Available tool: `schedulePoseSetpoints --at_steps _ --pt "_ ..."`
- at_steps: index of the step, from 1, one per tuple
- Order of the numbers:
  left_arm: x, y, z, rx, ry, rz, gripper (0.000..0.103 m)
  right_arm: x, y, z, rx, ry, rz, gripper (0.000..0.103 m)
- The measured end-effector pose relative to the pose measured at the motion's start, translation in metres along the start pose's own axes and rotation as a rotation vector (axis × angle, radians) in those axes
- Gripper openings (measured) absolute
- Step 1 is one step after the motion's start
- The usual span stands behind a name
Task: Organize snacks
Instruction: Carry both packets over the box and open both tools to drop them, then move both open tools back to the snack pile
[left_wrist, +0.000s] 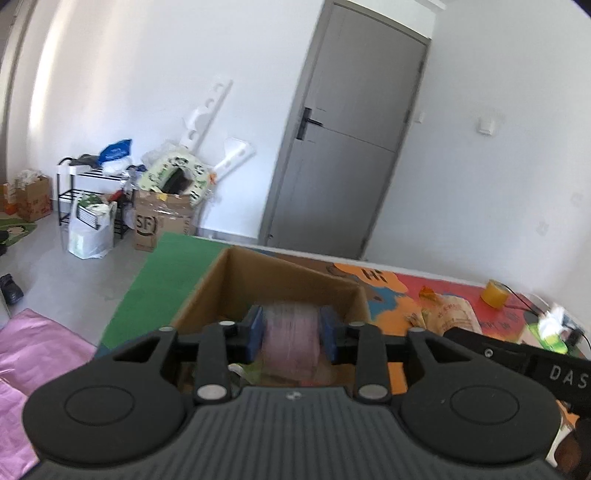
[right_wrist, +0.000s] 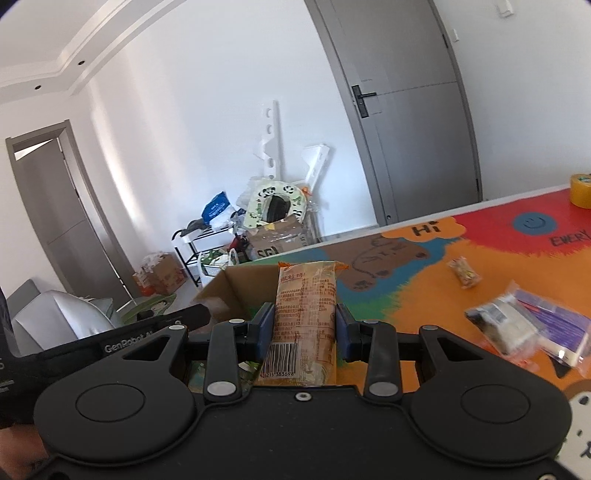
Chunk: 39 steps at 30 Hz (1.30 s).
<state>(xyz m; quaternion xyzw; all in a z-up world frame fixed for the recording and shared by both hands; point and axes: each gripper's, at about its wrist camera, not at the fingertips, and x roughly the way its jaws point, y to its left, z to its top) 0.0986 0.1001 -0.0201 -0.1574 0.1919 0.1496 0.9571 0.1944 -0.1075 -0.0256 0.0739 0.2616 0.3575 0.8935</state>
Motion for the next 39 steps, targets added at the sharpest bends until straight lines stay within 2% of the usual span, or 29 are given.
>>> schedulePoseSetpoints --at_steps 2,9,16,18,20,24,28,32,39 --pt "0.0 0.004 0.002 -0.005 -0.008 0.013 0.042 0.005 0.004 0.002 -0.003 0.003 0.008 0.035" --pt "-0.009 0.022 0.002 -0.041 -0.007 0.03 0.043 0.023 0.022 0.006 -0.018 0.019 0.033 0.035" --pt "-0.015 0.039 0.005 -0.075 -0.006 0.058 0.049 0.042 0.035 0.008 -0.008 0.034 0.063 0.036" --pt "-0.016 0.041 0.006 -0.078 -0.003 0.064 0.052 0.047 0.037 0.008 0.013 0.045 0.077 0.038" --pt "-0.016 0.044 0.006 -0.082 0.002 0.066 0.059 0.049 0.035 0.008 0.026 0.053 0.09 0.051" --pt "-0.015 0.042 0.005 -0.085 0.006 0.063 0.076 0.041 0.029 0.004 0.036 0.049 0.072 0.053" --pt "-0.016 0.033 0.002 -0.071 0.015 0.056 0.081 0.028 0.017 -0.001 0.056 0.049 0.035 0.054" --pt "-0.015 0.02 -0.002 -0.057 0.035 0.023 0.089 0.013 0.004 -0.008 0.064 0.055 0.003 0.064" --pt "-0.016 -0.002 -0.01 -0.016 0.063 0.001 0.091 -0.012 -0.018 -0.014 0.094 0.055 -0.023 0.076"
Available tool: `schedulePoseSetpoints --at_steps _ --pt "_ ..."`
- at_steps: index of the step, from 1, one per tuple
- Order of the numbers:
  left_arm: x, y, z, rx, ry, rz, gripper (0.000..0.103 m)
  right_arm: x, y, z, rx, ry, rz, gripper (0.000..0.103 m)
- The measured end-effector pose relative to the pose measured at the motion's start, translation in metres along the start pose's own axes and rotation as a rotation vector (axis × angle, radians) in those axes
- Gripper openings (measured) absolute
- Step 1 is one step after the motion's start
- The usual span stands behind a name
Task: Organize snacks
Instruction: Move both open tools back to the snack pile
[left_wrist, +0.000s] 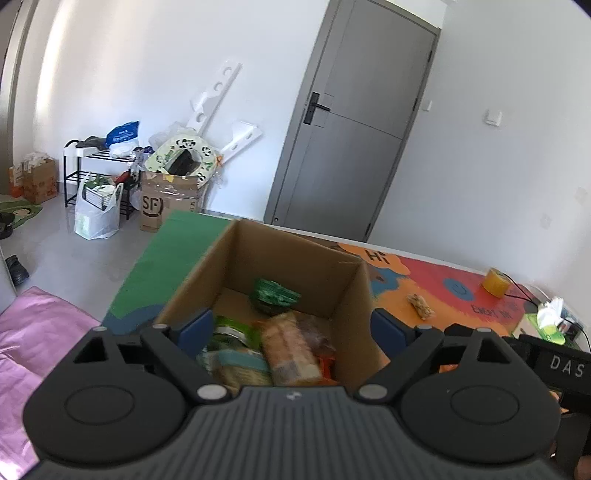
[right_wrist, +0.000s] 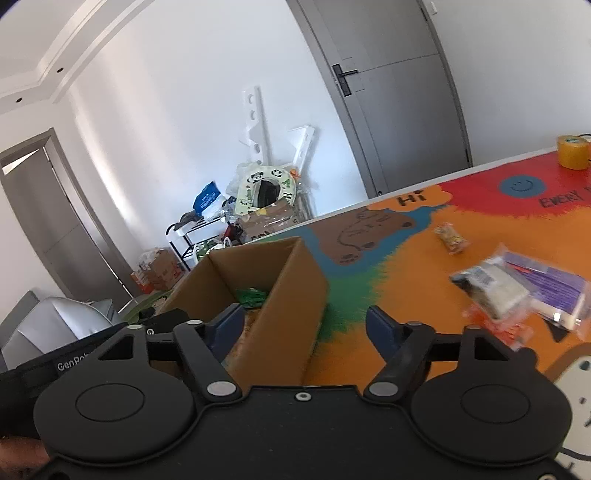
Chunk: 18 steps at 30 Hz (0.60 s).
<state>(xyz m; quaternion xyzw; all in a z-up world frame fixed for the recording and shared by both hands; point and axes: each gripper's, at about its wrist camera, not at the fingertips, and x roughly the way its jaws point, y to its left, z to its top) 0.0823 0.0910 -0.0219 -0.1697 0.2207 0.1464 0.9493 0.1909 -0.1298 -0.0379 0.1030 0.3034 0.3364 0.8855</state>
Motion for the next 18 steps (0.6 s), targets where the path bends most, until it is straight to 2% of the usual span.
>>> schedulePoseSetpoints --at_steps 2,5,18 --pt "-0.002 -0.008 -0.002 0.012 0.003 -0.004 0.092 -0.006 -0.005 -0.001 -0.003 0.004 -0.01 0.084" --pt "-0.003 -0.019 -0.007 0.028 0.021 -0.013 0.092 -0.018 -0.014 -0.004 0.004 -0.002 -0.006 0.089" --pt "-0.009 -0.068 -0.024 0.106 0.065 -0.071 0.092 -0.06 -0.059 -0.015 0.082 -0.031 -0.045 0.095"
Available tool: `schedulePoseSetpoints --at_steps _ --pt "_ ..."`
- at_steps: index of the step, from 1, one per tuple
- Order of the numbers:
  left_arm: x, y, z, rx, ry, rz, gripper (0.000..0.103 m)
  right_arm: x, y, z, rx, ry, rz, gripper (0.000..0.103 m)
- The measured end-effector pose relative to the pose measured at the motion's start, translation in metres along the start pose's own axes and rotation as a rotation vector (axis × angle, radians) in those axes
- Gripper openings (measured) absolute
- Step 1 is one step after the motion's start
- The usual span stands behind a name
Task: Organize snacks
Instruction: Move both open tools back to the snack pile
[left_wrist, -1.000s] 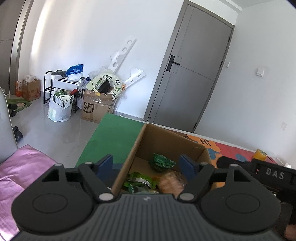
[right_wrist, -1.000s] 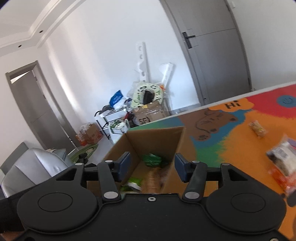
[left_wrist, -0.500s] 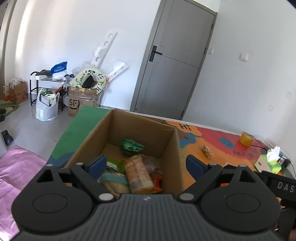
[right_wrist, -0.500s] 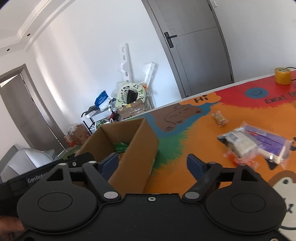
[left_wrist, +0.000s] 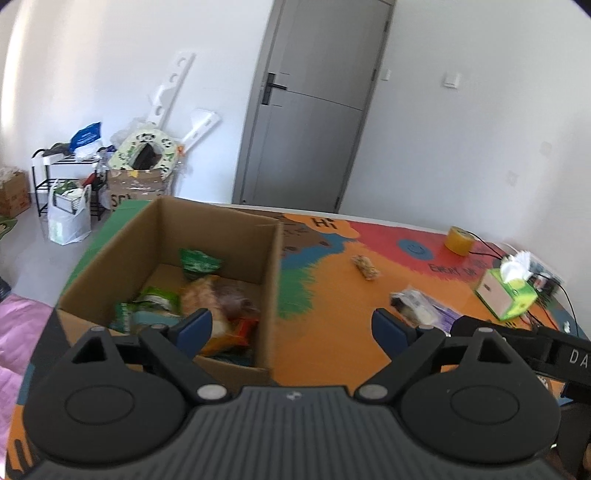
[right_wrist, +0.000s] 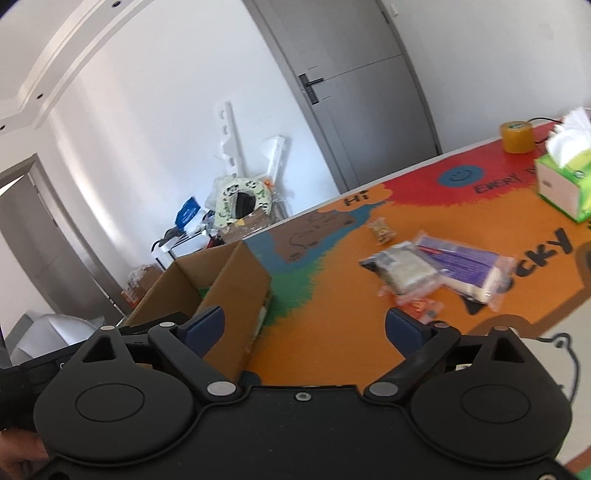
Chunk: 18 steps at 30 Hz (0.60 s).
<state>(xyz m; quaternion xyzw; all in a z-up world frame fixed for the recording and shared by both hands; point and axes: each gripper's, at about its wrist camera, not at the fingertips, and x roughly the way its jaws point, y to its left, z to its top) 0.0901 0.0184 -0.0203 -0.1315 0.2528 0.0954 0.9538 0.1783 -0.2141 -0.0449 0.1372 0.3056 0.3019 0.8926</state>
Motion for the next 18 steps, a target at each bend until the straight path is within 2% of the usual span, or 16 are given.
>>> schedulePoseSetpoints --at_steps 11,18 --pt "0.009 -0.041 -0.008 0.051 0.009 -0.081 0.092 -0.021 -0.041 0.0 0.058 -0.036 -0.072 0.097" --pt "0.024 -0.057 -0.011 0.062 0.015 -0.094 0.092 -0.024 -0.063 -0.001 0.084 -0.042 -0.106 0.097"
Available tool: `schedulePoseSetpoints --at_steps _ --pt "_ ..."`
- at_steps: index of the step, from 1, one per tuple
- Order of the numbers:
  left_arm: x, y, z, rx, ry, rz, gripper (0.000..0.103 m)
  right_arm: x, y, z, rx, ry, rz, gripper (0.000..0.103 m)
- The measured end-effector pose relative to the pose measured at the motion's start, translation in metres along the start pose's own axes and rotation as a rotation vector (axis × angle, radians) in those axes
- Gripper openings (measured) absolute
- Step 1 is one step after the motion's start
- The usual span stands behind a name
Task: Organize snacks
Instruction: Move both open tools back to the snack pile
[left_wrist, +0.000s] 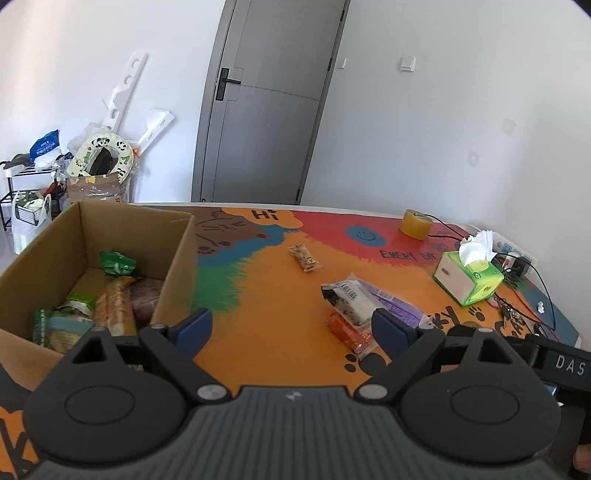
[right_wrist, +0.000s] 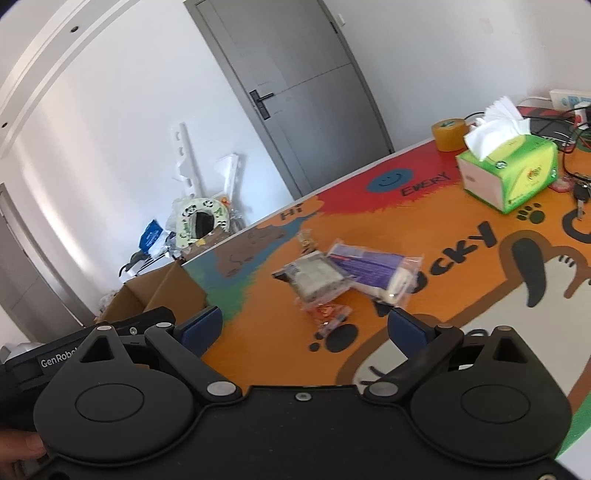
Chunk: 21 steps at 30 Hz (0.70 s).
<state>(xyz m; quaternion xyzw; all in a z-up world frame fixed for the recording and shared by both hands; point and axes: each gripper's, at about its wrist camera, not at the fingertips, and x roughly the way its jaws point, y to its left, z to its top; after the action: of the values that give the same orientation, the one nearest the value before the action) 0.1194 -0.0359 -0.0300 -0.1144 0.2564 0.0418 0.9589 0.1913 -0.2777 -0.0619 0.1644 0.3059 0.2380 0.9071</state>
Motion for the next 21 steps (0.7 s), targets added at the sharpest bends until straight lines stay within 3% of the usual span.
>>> schedulePoseSetpoints --at_steps 6,13,21 --pt "0.013 -0.004 0.004 0.002 0.001 0.005 0.092 0.005 -0.017 0.001 0.025 -0.002 -0.027 0.096" --pt "0.037 -0.012 0.008 -0.007 0.02 -0.005 0.091 0.019 -0.033 0.007 0.049 0.006 -0.041 0.083" --pt "0.068 -0.028 0.011 -0.013 0.051 -0.024 0.09 0.038 -0.049 0.02 0.052 0.021 -0.042 0.077"
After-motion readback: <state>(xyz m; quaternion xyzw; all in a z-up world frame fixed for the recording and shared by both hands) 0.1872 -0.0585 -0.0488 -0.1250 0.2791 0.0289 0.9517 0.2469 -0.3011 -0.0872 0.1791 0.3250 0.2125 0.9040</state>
